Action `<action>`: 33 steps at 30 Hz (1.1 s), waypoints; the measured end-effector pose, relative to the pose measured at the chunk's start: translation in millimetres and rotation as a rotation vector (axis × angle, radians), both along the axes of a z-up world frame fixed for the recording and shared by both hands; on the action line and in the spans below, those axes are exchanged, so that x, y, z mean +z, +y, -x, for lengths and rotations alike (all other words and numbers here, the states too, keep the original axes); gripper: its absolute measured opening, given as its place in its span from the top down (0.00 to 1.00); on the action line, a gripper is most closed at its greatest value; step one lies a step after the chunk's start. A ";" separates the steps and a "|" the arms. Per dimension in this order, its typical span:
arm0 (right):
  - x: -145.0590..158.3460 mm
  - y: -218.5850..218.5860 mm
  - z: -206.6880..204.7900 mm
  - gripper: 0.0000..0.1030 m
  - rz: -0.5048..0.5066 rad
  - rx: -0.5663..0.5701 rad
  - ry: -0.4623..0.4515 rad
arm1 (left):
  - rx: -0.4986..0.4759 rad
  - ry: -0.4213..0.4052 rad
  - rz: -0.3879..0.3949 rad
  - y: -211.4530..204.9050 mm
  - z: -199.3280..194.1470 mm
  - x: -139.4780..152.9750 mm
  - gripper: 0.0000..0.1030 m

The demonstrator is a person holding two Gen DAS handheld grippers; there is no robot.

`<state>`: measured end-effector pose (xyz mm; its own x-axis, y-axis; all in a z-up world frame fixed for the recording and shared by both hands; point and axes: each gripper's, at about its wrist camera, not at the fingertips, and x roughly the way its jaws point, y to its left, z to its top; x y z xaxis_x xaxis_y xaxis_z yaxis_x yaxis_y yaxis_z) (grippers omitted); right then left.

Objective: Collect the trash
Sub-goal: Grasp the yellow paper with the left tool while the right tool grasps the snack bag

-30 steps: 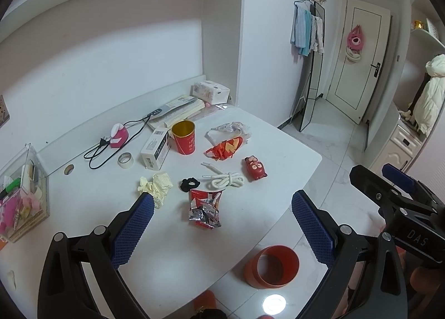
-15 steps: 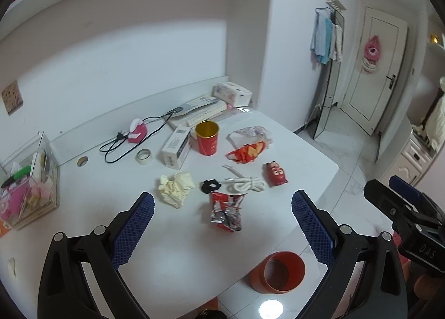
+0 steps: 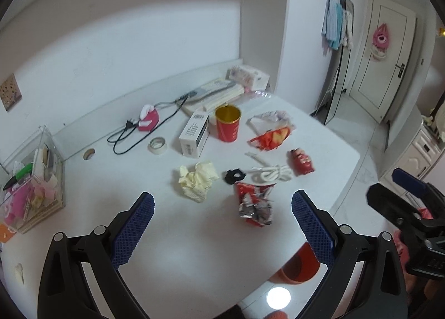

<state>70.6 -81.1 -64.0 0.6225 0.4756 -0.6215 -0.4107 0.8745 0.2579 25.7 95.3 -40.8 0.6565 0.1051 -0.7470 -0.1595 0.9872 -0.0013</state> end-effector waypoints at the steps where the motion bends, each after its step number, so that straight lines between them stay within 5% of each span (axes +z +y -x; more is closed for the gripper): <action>1: -2.4 3.3 -1.8 0.04 0.001 0.004 0.007 | 0.001 0.012 0.006 7.1 -4.2 -3.7 0.05; 15: -41.6 70.4 -31.4 0.05 0.030 0.053 0.075 | -0.118 0.156 0.001 58.1 -63.9 -55.8 0.05; 24: -88.8 94.5 -60.9 0.18 0.055 0.022 0.196 | -0.222 0.250 -0.033 79.2 -102.3 -93.2 0.05; 33: -122.7 108.2 -79.9 0.19 0.098 -0.020 0.271 | -0.321 0.313 -0.040 85.4 -128.2 -124.9 0.05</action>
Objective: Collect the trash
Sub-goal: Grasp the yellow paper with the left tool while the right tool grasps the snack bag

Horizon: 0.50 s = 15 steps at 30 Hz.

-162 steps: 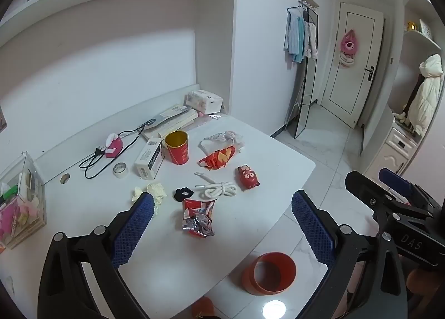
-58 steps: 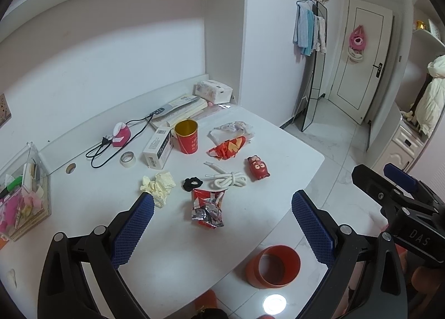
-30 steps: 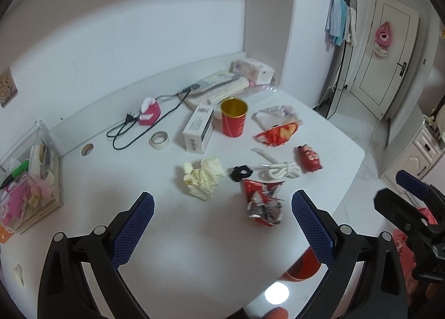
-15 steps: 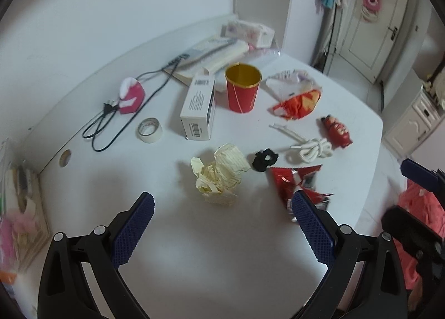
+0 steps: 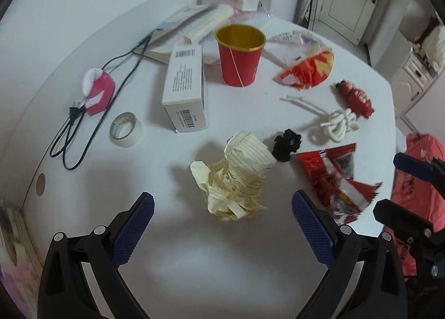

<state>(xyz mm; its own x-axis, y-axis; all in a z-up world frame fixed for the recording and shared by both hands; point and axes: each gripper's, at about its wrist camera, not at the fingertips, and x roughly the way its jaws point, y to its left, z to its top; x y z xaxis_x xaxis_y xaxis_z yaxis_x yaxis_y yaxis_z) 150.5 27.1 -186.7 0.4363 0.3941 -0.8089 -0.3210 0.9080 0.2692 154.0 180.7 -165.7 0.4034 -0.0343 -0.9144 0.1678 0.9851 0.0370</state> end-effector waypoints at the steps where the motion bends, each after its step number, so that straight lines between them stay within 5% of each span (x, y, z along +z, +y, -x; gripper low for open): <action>1: -3.8 1.1 -2.4 0.19 0.005 -0.008 0.009 | -0.009 0.007 -0.003 0.6 -2.4 -3.3 0.05; 8: -29.1 6.3 -11.1 0.19 0.031 -0.034 0.067 | -0.070 0.044 0.003 3.6 -16.4 -25.4 0.05; 12: -44.1 9.1 -15.8 0.38 0.034 -0.031 0.109 | -0.104 0.057 0.019 0.0 -22.8 -37.5 0.07; 14: -53.3 10.0 -18.7 0.49 0.036 -0.036 0.138 | -0.121 0.075 0.032 -2.7 -23.6 -43.0 0.39; 15: -57.4 9.4 -19.6 0.61 0.022 -0.036 0.153 | -0.129 0.105 0.048 -3.2 -24.5 -49.5 0.43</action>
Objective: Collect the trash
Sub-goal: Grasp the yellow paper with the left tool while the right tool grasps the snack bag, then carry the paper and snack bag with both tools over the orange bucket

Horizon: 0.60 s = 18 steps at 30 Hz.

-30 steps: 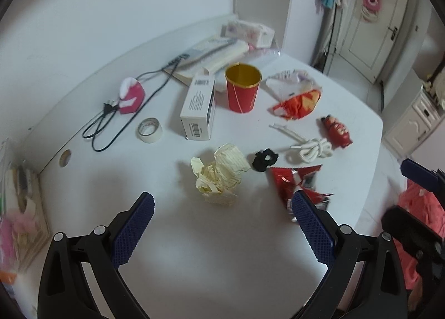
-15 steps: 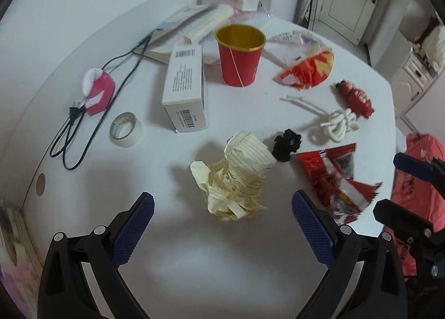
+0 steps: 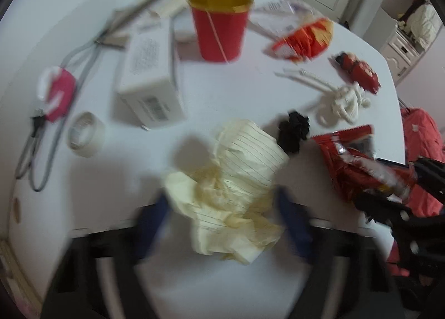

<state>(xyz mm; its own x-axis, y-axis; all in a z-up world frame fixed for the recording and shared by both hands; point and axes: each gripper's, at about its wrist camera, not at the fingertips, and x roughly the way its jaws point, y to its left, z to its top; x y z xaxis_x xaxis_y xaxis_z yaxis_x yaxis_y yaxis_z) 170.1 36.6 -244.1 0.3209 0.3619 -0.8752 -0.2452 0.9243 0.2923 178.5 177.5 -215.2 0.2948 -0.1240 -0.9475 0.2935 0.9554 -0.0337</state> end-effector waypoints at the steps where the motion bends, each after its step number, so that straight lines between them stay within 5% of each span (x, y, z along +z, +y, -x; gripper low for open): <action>1: -1.8 0.5 -0.9 0.68 -0.005 0.000 0.006 | 0.003 0.005 0.004 0.9 0.7 -2.1 0.43; 7: -2.7 3.4 0.3 0.79 -0.003 0.023 -0.003 | -0.001 -0.009 0.020 2.3 7.7 0.2 0.52; 18: 26.1 -15.9 17.1 0.79 -0.061 0.046 -0.049 | 0.031 -0.045 0.042 -11.5 34.8 39.3 0.53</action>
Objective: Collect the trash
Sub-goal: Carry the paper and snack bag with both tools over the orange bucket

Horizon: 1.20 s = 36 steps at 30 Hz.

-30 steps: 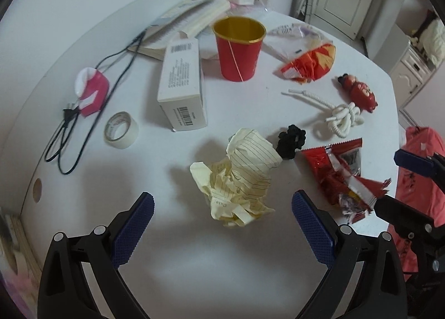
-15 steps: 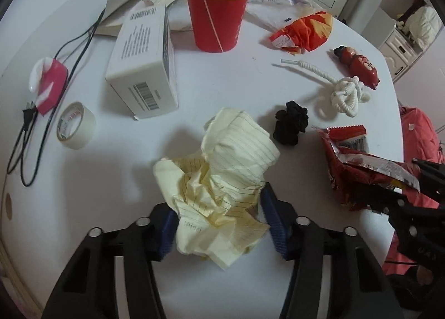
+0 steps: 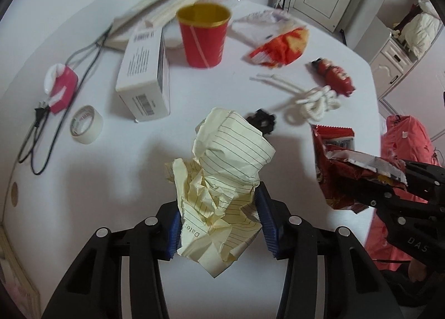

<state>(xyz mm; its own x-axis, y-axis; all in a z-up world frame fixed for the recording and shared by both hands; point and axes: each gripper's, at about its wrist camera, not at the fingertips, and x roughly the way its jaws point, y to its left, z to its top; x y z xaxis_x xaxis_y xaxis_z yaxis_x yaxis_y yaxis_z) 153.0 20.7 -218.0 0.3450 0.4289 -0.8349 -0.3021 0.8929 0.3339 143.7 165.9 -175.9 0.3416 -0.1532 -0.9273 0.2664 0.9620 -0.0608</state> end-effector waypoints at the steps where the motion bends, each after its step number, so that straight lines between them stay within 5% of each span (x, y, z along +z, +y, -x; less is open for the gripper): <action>1: 4.8 -2.8 2.9 0.79 -0.005 0.012 -0.009 | 0.001 -0.005 -0.001 -4.1 -0.2 2.6 0.53; 20: 72.8 -143.8 58.6 0.79 -0.025 -0.088 -0.124 | -0.102 -0.118 0.045 -154.5 45.2 70.5 0.53; 30: 63.2 -252.3 81.4 0.79 -0.032 -0.289 -0.091 | -0.287 -0.083 0.045 -258.6 29.7 52.2 0.53; 36: 29.0 -290.9 84.1 0.79 -0.037 -0.384 -0.018 | -0.360 -0.017 0.055 -302.0 16.8 19.0 0.53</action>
